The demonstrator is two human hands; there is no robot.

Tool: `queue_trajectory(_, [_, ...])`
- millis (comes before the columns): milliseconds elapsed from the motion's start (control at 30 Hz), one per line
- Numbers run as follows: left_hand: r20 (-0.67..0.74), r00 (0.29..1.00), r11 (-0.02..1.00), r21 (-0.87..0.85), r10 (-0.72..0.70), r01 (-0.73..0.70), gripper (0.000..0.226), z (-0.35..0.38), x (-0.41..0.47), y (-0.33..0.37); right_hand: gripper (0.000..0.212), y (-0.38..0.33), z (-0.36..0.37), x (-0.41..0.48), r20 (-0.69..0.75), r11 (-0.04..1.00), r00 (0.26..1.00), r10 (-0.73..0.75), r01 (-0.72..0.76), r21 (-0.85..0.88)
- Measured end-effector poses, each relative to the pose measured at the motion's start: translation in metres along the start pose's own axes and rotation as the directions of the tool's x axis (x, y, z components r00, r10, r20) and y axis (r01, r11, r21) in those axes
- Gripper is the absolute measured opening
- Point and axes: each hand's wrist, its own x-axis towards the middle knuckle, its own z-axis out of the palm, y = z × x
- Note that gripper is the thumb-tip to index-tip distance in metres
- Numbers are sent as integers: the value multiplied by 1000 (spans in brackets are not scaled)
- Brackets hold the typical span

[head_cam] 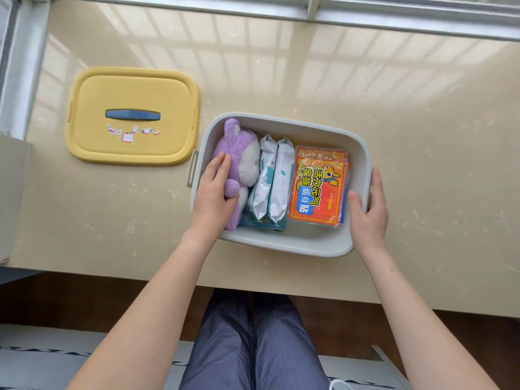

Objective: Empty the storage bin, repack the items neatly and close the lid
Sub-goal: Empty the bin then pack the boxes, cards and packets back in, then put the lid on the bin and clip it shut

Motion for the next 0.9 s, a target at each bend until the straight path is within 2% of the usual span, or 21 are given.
queue_trajectory(167, [30, 999, 999, -9, -39, 40, 75, -1, 5, -1, 61, -3, 0, 0, 12, 998, 999, -34, 34, 44])
queue_trajectory(267, [40, 998, 998, -37, -49, 51, 76, -4, 4, 1, 62, -4, -1, -1, 5, 999, 999, -39, 39, 27])
queue_trajectory(433, [-22, 998, 998, -36, -51, 50, 71, -2, -2, 4, 63, -5, -1, -1, 8, 999, 999, -41, 41, 0])
queue_trajectory(533, [7, 998, 997, -38, -63, 63, 71, -2, 0, 6, 63, -5, -1, -1, -5, 999, 999, -41, 41, -8])
queue_trajectory(633, [11, 1000, 999, -36, -9, 10, 74, -16, -2, 9, 64, -7, -1, -2, -6, 999, 999, -36, 36, -24])
queue_trajectory(733, [-102, 993, 997, -43, 65, -70, 76, -33, -10, 8, 67, -6, 0, -2, -9, 999, 999, -32, 32, -23])
queue_trajectory(833, [-184, 982, 997, -61, -50, 39, 81, -39, -11, -4, 70, -5, 0, 0, -6, 1000, 1000, -21, 21, -14])
queue_trajectory(900, [-159, 977, 985, -118, -142, 124, 79, -36, -10, -11, 73, -6, 0, 0, -7, 1000, 1000, -12, 12, 3])
